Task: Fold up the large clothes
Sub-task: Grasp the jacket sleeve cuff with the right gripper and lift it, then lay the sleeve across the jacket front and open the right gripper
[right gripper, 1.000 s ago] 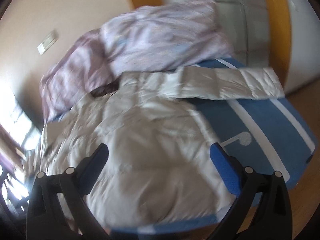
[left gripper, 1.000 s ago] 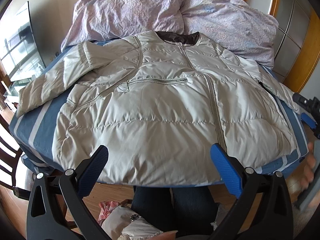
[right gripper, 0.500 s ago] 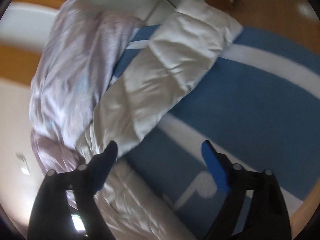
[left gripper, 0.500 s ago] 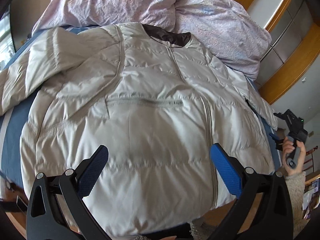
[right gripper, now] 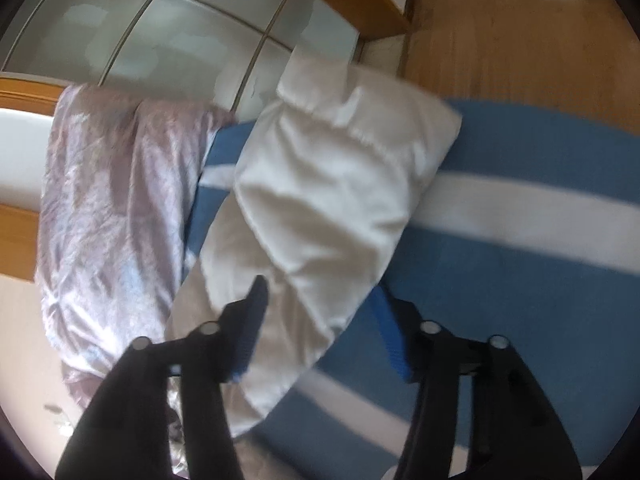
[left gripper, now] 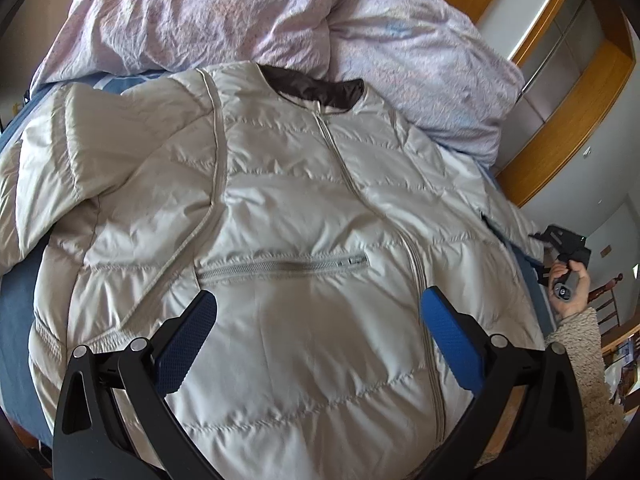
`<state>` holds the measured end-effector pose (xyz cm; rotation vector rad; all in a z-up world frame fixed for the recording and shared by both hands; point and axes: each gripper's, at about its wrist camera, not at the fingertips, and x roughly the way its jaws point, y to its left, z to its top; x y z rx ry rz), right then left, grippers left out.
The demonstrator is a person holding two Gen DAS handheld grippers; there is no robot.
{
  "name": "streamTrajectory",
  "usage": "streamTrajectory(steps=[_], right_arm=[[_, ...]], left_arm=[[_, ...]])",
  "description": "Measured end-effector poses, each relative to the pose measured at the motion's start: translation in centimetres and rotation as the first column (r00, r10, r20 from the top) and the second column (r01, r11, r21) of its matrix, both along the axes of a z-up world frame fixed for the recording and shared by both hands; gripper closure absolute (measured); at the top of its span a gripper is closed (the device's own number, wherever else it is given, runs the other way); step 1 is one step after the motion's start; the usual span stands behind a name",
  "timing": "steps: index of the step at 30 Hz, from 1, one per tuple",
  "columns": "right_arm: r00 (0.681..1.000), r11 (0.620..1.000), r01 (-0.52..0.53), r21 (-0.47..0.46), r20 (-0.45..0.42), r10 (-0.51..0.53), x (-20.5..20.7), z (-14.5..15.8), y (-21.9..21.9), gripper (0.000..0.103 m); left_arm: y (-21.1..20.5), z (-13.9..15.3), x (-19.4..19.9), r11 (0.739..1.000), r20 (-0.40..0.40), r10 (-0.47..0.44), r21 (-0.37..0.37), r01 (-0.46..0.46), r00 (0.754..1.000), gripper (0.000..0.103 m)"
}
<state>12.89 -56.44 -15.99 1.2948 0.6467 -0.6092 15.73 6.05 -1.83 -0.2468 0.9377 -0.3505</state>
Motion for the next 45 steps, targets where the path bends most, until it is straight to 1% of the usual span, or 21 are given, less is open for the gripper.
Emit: streamTrajectory(steps=[5, 7, 10, 12, 14, 16, 17, 20, 21, 23, 26, 27, 29, 31, 32, 35, 36, 38, 40, 43, 45], right_arm=[[0.995, 0.995, -0.01, -0.095, -0.095, 0.001, 0.7, 0.6, -0.1, 0.081], [0.993, 0.988, -0.024, -0.152, -0.12, 0.006, 1.0, 1.5, 0.1, 0.091], [0.989, 0.954, -0.065, -0.294, -0.145, 0.023, 1.7, 4.5, 1.0, 0.096], [0.986, 0.912, -0.098, -0.399, -0.162, 0.035, 2.3, 7.0, 2.3, 0.097], [0.983, 0.852, -0.138, -0.505, -0.173, 0.057, 3.5, 9.9, 4.1, 0.098], [0.982, 0.802, -0.173, -0.571, -0.167, 0.093, 4.6, 12.2, 6.0, 0.098], [0.979, 0.765, -0.198, -0.613, -0.161, 0.124, 5.3, 13.6, 7.5, 0.098], [0.967, 0.679, -0.251, -0.69, -0.151, 0.204, 7.0, 16.5, 11.3, 0.098], [0.957, 0.637, -0.276, -0.72, -0.145, 0.25, 7.7, 17.6, 13.4, 0.098], [0.936, 0.58, -0.312, -0.753, -0.139, 0.323, 8.7, 18.9, 16.7, 0.098], [0.867, 0.463, -0.39, -0.796, -0.148, 0.476, 10.4, 20.2, 23.3, 0.098], [0.847, 0.439, -0.407, -0.801, -0.15, 0.51, 10.7, 20.4, 24.9, 0.098], [0.778, 0.367, -0.455, -0.812, -0.162, 0.606, 11.3, 20.4, 29.5, 0.098], [0.72, 0.318, -0.493, -0.81, -0.176, 0.671, 11.9, 20.1, 33.0, 0.098], [0.675, 0.287, -0.526, -0.801, -0.187, 0.714, 12.3, 19.5, 35.2, 0.098], [0.57, 0.214, -0.611, -0.762, -0.237, 0.786, 13.0, 17.6, 39.6, 0.098], [0.522, 0.174, -0.653, -0.738, -0.271, 0.809, 13.4, 16.2, 41.5, 0.098], [0.462, 0.101, -0.702, -0.705, -0.343, 0.818, 13.3, 13.8, 44.6, 0.098], [0.413, 0.049, -0.748, -0.662, -0.406, 0.816, 13.6, 11.3, 47.1, 0.098], [0.375, 0.027, -0.793, -0.609, -0.453, 0.809, 13.8, 9.0, 48.9, 0.098], [0.379, 0.045, -0.798, -0.602, -0.442, 0.813, 13.8, 8.6, 49.3, 0.098]], left_arm=[[2.5, 0.4, -0.2, 0.997, 0.098, 0.081, -0.023, -0.079, 0.992, 0.001], [3.4, 0.4, 0.1, 0.994, 0.11, 0.109, -0.017, -0.108, 0.988, 0.001], [5.0, 0.3, 0.4, 0.99, 0.107, 0.143, -0.027, -0.141, 0.984, 0.001], [5.9, 0.2, 0.6, 0.988, 0.091, 0.152, -0.053, -0.147, 0.984, 0.001], [6.6, -0.1, 0.8, 0.985, 0.075, 0.157, -0.078, -0.152, 0.985, 0.001], [7.4, -0.3, 0.8, 0.981, 0.069, 0.164, -0.117, -0.156, 0.984, 0.001], [7.9, -0.3, 0.7, 0.978, 0.072, 0.173, -0.134, -0.162, 0.982, 0.001], [8.4, -0.2, 0.6, 0.975, 0.081, 0.189, -0.134, -0.177, 0.979, 0.001], [8.6, -0.2, 0.6, 0.974, 0.084, 0.196, -0.131, -0.184, 0.977, 0.001], [8.9, -0.2, 0.5, 0.972, 0.089, 0.203, -0.136, -0.19, 0.975, 0.001], [9.4, -0.2, 0.4, 0.969, 0.098, 0.214, -0.143, -0.199, 0.972, 0.001], [9.7, -0.2, 0.4, 0.968, 0.102, 0.221, -0.146, -0.205, 0.97, 0.001], [10.3, -0.1, 0.3, 0.963, 0.106, 0.235, -0.161, -0.216, 0.966, 0.001], [11.0, -0.2, 0.1, 0.958, 0.108, 0.249, -0.175, -0.228, 0.962, 0.001], [11.3, -0.1, 0.1, 0.956, 0.108, 0.256, -0.178, -0.235, 0.961, 0.001], [12.6, 0.0, -0.2, 0.944, 0.113, 0.298, -0.182, -0.275, 0.948, 0.001], [13.0, 0.0, -0.3, 0.941, 0.114, 0.307, -0.185, -0.284, 0.945, 0.001], [13.9, 0.0, -0.6, 0.934, 0.114, 0.325, -0.192, -0.3, 0.939, 0.001], [14.5, 0.0, -0.8, 0.931, 0.12, 0.336, -0.195, -0.31, 0.934, 0.001], [15.6, 0.0, -1.2, 0.927, 0.134, 0.355, -0.183, -0.328, 0.925, 0.001], [16.3, 0.0, -1.4, 0.922, 0.136, 0.367, -0.181, -0.341, 0.92, 0.001]])
